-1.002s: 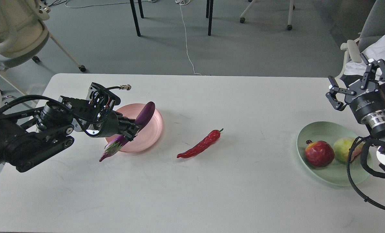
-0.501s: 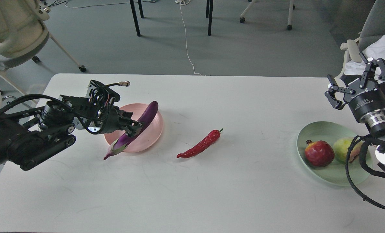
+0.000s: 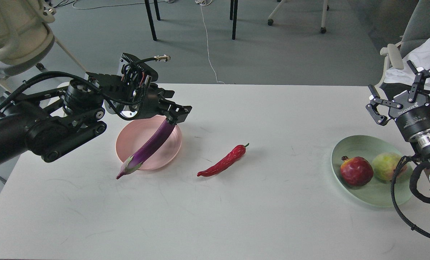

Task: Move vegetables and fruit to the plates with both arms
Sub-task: 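Move the left gripper to the red chili pepper and grasp it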

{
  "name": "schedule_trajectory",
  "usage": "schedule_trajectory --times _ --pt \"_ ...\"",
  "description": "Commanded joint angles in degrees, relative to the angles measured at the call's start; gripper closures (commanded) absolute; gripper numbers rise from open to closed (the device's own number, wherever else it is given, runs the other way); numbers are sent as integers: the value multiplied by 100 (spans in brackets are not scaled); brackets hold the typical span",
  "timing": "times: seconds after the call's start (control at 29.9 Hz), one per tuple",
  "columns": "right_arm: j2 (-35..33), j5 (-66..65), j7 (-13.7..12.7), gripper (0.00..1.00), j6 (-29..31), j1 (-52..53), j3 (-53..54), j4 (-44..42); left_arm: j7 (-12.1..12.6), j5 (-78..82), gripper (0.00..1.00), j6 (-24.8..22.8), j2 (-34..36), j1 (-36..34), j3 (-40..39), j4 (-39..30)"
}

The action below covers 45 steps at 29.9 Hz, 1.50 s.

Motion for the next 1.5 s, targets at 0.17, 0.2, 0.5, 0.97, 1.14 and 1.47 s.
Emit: schedule_trajectory --times 0.17,0.2,0.5,0.97,1.14,1.47 --pt "-23 116 0 1 6 -268 432 -366 154 48 28 -68 -1235 -24 330 136" --pt "-23 134 0 1 6 -286 433 -401 189 48 28 -68 -1323 -24 436 179" --pt "-14 151 0 1 6 -312 450 -437 225 65 28 -6 -2158 28 947 944" --pt "4 151 0 1 6 -312 450 -507 207 162 32 3 -2247 266 1184 1428" --pt "4 151 0 1 6 -312 459 -498 172 214 47 -6 -2247 257 1333 1419" --pt "12 151 0 1 6 -312 529 -507 163 224 71 -6 -2229 266 1386 1419"
